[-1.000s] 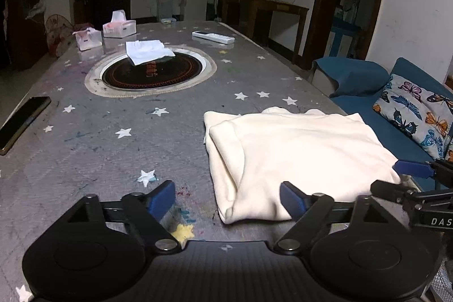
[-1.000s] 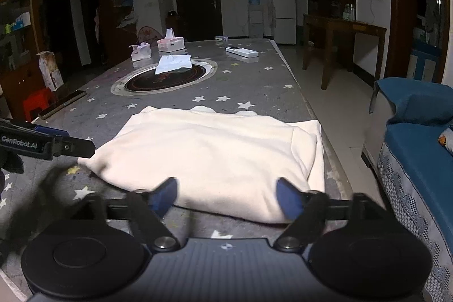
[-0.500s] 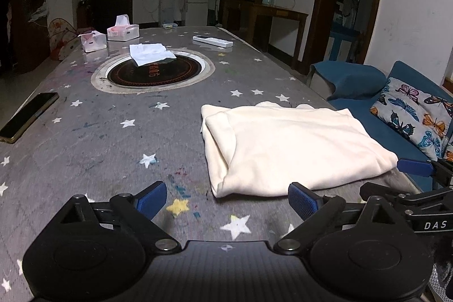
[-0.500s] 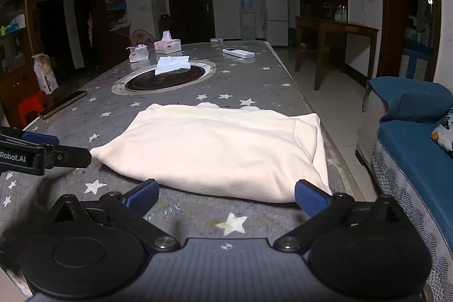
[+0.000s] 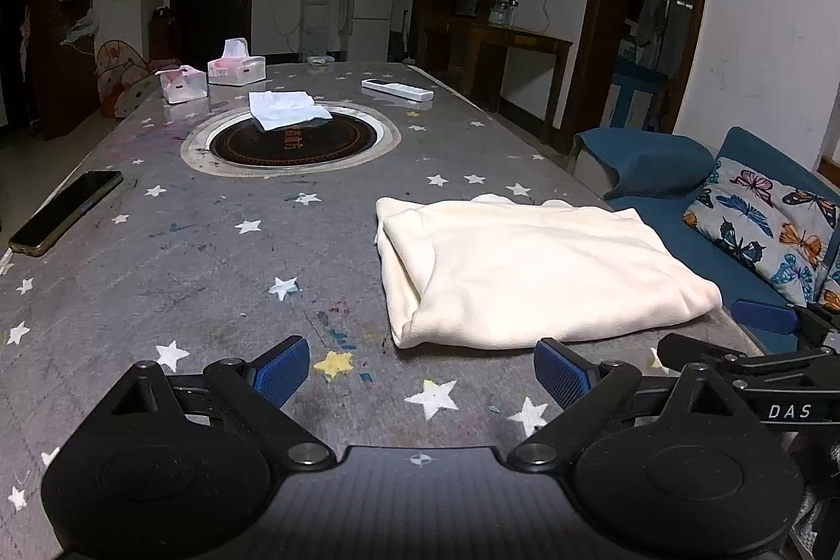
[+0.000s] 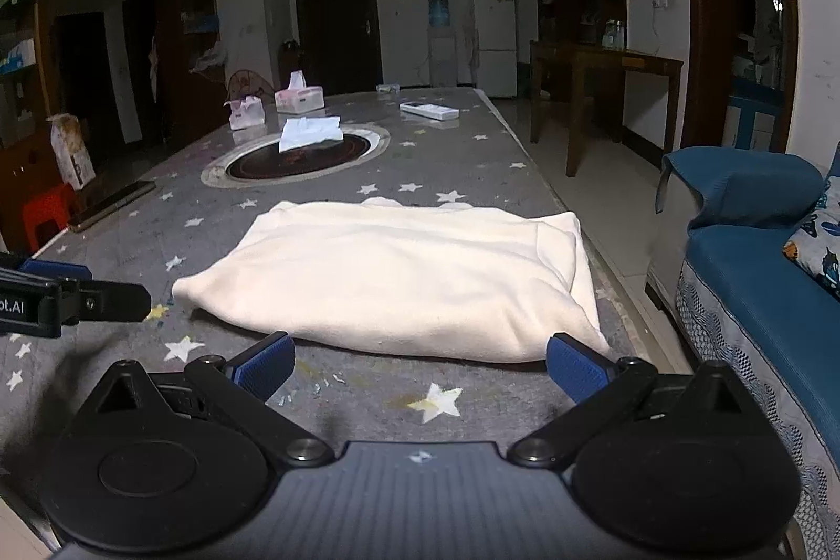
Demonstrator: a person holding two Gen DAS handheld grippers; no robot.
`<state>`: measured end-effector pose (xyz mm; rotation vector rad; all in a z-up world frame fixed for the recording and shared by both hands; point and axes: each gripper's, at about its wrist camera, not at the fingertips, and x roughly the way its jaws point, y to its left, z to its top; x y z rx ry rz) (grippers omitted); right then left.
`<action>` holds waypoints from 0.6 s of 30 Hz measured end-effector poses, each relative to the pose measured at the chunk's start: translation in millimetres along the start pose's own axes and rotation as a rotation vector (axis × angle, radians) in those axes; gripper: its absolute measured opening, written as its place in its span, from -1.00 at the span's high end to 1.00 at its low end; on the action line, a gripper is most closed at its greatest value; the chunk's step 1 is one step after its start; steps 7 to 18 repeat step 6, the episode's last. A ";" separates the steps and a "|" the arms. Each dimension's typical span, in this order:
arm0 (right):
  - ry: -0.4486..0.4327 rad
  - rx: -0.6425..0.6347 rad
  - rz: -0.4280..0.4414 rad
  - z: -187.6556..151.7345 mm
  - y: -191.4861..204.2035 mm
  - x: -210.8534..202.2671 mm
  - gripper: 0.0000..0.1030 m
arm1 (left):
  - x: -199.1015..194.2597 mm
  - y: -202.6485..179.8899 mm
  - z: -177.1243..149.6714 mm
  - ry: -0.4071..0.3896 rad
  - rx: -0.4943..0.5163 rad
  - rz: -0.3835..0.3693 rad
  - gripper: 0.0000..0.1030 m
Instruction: Fold clothes
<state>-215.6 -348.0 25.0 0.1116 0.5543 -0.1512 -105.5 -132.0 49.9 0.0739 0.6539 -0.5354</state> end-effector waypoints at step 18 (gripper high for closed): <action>-0.005 -0.011 -0.009 -2.0 2.7 -4.7 -1.00 | -4.9 -4.3 -2.4 -0.009 0.006 0.006 -0.89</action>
